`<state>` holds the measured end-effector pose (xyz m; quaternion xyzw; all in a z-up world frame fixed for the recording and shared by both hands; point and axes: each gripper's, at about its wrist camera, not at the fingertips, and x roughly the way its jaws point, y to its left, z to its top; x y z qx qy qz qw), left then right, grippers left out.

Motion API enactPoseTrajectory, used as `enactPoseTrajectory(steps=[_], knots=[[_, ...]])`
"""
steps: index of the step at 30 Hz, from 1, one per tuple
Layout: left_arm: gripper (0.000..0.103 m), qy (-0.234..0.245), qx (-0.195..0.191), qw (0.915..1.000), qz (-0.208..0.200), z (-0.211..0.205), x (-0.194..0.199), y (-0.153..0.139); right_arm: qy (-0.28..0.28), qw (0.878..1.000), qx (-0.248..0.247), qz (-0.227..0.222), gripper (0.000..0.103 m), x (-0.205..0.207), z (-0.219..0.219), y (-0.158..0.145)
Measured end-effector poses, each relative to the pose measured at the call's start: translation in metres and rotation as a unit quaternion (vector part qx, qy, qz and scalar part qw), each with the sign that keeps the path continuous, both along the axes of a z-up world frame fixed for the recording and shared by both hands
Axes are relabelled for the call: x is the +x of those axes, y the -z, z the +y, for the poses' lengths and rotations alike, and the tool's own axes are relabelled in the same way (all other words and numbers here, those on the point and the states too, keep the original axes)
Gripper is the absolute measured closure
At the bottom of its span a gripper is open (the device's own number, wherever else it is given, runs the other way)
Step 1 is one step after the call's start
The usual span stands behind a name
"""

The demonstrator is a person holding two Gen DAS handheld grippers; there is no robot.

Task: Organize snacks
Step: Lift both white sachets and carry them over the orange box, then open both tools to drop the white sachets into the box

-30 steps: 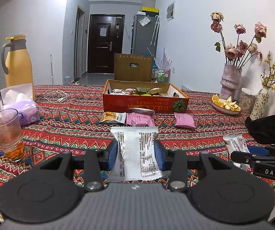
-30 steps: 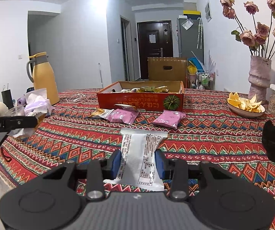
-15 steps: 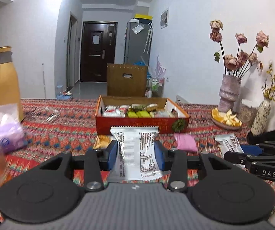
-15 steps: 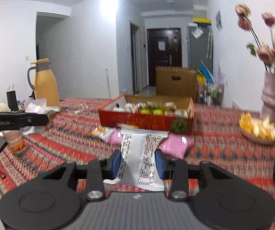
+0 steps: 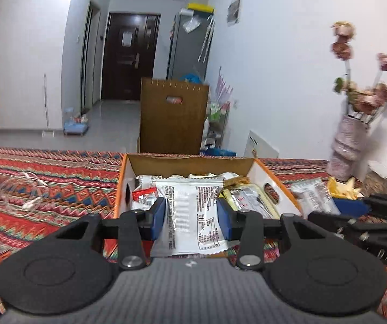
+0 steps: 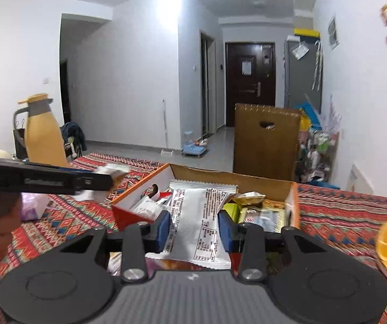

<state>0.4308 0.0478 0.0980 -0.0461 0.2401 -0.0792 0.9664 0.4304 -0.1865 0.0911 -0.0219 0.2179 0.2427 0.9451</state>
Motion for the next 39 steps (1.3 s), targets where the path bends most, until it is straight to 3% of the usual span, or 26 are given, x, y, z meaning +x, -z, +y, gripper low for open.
enactPoseTrajectory(steps=[6, 10, 15, 19, 21, 28, 33, 39], knots=[[0.062, 0.005, -0.005, 0.9993, 0.036, -0.016, 0.083, 0.027, 0.008, 0.998, -0.022, 0.05, 0.065, 0.098, 0.031, 0.039], [0.062, 0.002, -0.005, 0.9981, 0.061, -0.021, 0.116, 0.052, 0.018, 0.995, -0.027, 0.096, 0.065, 0.145, 0.042, 0.074], [0.062, -0.012, -0.012, 0.9958, 0.09, -0.023, 0.139, 0.078, 0.025, 0.993, -0.036, 0.11, 0.059, 0.156, 0.056, 0.099], [0.056, 0.005, -0.008, 0.9953, 0.096, -0.028, 0.139, 0.086, 0.044, 0.994, -0.038, 0.091, 0.038, 0.155, 0.045, 0.097], [0.055, 0.004, -0.002, 0.9954, 0.096, -0.026, 0.137, 0.085, 0.044, 0.994, -0.044, 0.084, 0.036, 0.151, 0.04, 0.09], [0.031, -0.001, 0.015, 0.9985, 0.053, -0.019, 0.09, 0.046, 0.056, 0.996, -0.052, 0.042, 0.031, 0.117, 0.014, 0.051], [0.022, -0.004, 0.029, 0.9994, 0.018, -0.009, 0.024, 0.014, 0.05, 0.998, -0.05, 0.002, 0.022, 0.055, -0.004, 0.017], [0.013, -0.004, 0.054, 0.9982, -0.024, -0.008, -0.068, -0.002, 0.038, 0.998, -0.04, -0.015, 0.016, -0.026, -0.019, 0.003]])
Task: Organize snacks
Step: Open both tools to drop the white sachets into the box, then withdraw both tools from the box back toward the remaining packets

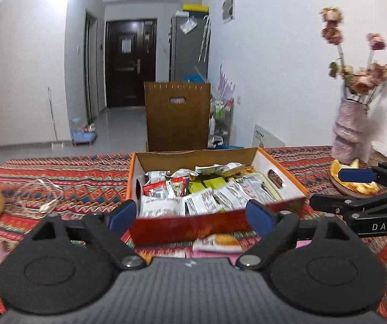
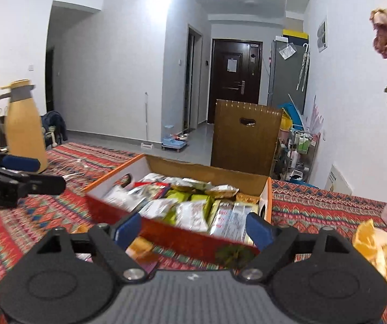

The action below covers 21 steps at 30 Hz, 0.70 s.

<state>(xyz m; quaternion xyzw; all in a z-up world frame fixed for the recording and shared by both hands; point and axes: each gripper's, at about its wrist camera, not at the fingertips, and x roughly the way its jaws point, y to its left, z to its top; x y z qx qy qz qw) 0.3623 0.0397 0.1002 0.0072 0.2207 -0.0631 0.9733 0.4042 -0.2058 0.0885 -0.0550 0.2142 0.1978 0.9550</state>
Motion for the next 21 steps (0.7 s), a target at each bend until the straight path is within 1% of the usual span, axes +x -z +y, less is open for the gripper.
enactPoseTrajectory(steps=[4, 9, 11, 13, 16, 21], knots=[[0.009, -0.001, 0.002, 0.9999, -0.016, 0.001, -0.058, -0.001, -0.005, 1.0, -0.002, -0.003, 0.015, -0.048, -0.004, 0.001], [0.006, -0.014, -0.01, 0.9993, -0.032, 0.0, -0.122, 0.006, 0.011, 1.0, -0.007, -0.007, 0.012, -0.109, -0.009, 0.008], [0.004, -0.014, -0.015, 0.9991, -0.038, 0.0, -0.142, 0.011, 0.018, 1.0, -0.009, -0.007, 0.012, -0.126, -0.011, 0.013], [0.003, -0.012, -0.017, 0.9989, -0.043, 0.001, -0.162, 0.015, 0.026, 1.0, -0.008, -0.005, 0.011, -0.145, -0.014, 0.017], [0.003, -0.013, -0.019, 0.9991, -0.037, 0.0, -0.184, 0.023, 0.038, 0.999, -0.005, 0.002, 0.011, -0.17, -0.018, 0.026], [0.002, -0.021, -0.015, 0.9992, -0.03, 0.0, -0.212, 0.036, 0.048, 0.999, 0.013, 0.021, 0.011, -0.206, -0.025, 0.042]])
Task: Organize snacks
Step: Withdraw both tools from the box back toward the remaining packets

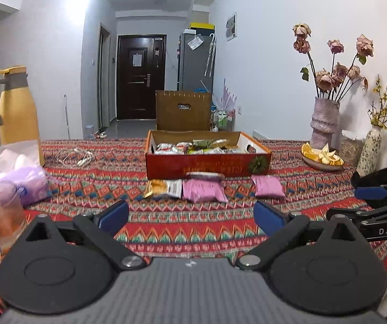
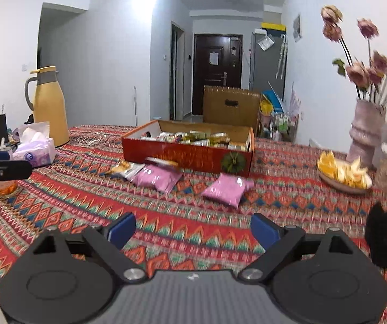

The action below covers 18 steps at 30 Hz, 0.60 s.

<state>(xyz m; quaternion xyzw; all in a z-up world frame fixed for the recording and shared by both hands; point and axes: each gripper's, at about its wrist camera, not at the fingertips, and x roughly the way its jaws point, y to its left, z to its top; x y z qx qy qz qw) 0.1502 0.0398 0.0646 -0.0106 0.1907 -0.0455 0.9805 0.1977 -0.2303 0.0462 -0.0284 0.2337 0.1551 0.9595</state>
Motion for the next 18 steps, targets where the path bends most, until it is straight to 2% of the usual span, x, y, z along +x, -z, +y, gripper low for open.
enactPoseTrajectory(steps=[7, 18], knots=[[0.002, 0.0, 0.002, 0.9995, 0.031, 0.0, -0.019, 0.022, 0.01, 1.0, 0.007, 0.021, 0.011, -0.029, -0.008, 0.02], [0.002, -0.006, 0.002, 0.9984, 0.057, -0.004, -0.002, 0.038, 0.033, 0.999, 0.006, 0.035, 0.011, -0.023, -0.022, 0.028]])
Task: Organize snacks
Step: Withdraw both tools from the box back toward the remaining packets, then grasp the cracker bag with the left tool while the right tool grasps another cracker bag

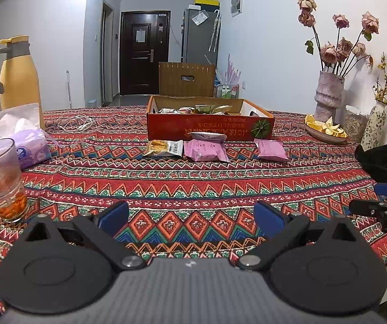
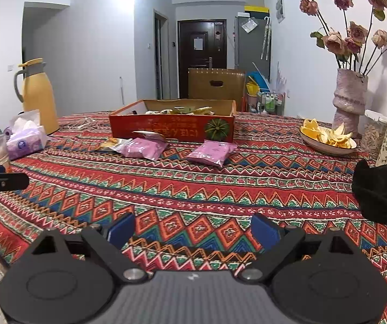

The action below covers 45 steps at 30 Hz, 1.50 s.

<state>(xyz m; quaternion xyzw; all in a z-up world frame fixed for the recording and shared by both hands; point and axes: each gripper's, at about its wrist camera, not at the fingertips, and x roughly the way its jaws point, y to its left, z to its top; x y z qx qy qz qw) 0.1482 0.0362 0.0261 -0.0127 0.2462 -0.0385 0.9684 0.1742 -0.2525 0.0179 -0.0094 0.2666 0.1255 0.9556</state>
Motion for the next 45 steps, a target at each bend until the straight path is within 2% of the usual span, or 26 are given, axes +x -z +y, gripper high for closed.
enactPoseTrajectory(steps=[10, 19, 26, 34, 39, 42, 45], knots=[[0.002, 0.006, 0.004, 1.0, 0.006, -0.001, 0.037, 0.001, 0.005, 1.0, -0.003, 0.003, 0.011, 0.04, 0.0, 0.0], [0.002, 0.01, 0.013, 0.9999, 0.002, -0.003, 0.092, -0.001, -0.001, 1.0, -0.024, -0.002, 0.011, 0.093, 0.007, -0.004], [0.002, 0.014, 0.035, 0.9993, -0.008, -0.004, 0.136, -0.008, -0.014, 0.999, -0.036, -0.011, 0.011, 0.138, 0.014, -0.004], [0.002, 0.019, 0.013, 0.9994, 0.027, 0.003, 0.186, 0.005, -0.037, 0.999, 0.002, 0.019, 0.011, 0.192, 0.021, 0.01], [0.002, 0.035, 0.046, 0.9978, 0.032, -0.006, 0.212, 0.02, -0.044, 0.998, -0.016, 0.035, 0.011, 0.218, 0.034, 0.024], [0.002, 0.021, 0.055, 0.9979, 0.029, 0.001, 0.227, 0.022, -0.041, 0.998, 0.0, 0.044, 0.011, 0.235, 0.034, 0.029], [0.003, -0.019, 0.07, 0.9968, 0.034, 0.014, 0.245, 0.03, -0.03, 0.998, 0.004, 0.055, 0.011, 0.253, 0.035, 0.037]])
